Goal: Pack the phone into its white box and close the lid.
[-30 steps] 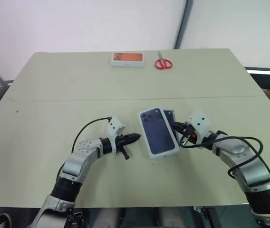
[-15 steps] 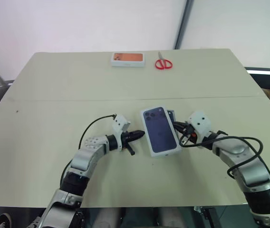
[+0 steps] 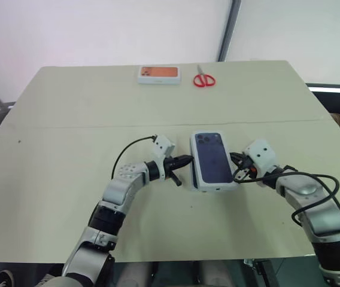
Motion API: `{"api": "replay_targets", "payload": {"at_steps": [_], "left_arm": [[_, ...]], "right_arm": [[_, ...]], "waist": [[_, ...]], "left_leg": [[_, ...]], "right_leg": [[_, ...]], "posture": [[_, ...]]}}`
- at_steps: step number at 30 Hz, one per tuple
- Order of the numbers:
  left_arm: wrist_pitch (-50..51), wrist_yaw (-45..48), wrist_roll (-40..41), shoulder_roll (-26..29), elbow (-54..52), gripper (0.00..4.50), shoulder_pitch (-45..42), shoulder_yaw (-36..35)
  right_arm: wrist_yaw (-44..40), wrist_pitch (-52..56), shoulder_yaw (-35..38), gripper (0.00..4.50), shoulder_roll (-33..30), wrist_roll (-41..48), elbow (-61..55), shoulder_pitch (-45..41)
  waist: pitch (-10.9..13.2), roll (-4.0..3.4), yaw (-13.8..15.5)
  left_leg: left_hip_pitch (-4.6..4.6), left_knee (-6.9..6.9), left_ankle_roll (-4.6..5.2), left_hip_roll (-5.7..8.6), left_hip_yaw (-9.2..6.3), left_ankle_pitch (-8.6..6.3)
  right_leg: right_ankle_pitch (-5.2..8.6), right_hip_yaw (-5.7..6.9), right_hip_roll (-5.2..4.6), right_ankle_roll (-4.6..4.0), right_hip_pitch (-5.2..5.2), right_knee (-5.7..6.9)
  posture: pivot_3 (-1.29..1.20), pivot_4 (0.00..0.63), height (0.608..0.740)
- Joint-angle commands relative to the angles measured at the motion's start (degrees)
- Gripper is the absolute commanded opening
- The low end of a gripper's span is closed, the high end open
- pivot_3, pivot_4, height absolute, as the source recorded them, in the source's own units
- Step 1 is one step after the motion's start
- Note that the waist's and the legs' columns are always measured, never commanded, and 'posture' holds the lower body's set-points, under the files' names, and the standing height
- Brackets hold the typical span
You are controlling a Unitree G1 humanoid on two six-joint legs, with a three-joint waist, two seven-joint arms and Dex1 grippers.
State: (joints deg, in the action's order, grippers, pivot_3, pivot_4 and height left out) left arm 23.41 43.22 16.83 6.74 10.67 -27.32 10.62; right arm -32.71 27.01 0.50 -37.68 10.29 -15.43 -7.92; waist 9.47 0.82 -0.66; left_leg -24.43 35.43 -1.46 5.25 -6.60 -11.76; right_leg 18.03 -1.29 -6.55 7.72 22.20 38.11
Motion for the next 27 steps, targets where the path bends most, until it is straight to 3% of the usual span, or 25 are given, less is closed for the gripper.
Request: {"api": "replay_targets", "payload": {"at_steps": [1,27], "left_arm": [[-0.8,0.3,0.0,-0.2,-0.6,0.0,-0.5,0.1],[0.6,-0.3,0.5,0.7,-3.2,0.0,1.8,0.3]], "right_arm": [[-0.4,-0.8,0.5,0.07,0.8,0.4,-2.6,-0.2],[-2.2,-0.5,-2.4,0.07,0.8,-2.4,-3.0,-0.1]], "waist": [[0.0,0.0,0.0],[0.0,0.0,0.0]], "left_leg": [[0.0,0.0,0.0,0.01,0.0,0.0],[0.0,0.01,0.0,0.01,-0.01,0.0]], "right_leg": [[0.0,0.0,-0.01,0.0,-0.01,0.0],[0.0,0.0,0.0,0.0,0.0,0.0]], "posture": [[0.0,0.15,0.74],[0.0,0.15,0.74]]}}
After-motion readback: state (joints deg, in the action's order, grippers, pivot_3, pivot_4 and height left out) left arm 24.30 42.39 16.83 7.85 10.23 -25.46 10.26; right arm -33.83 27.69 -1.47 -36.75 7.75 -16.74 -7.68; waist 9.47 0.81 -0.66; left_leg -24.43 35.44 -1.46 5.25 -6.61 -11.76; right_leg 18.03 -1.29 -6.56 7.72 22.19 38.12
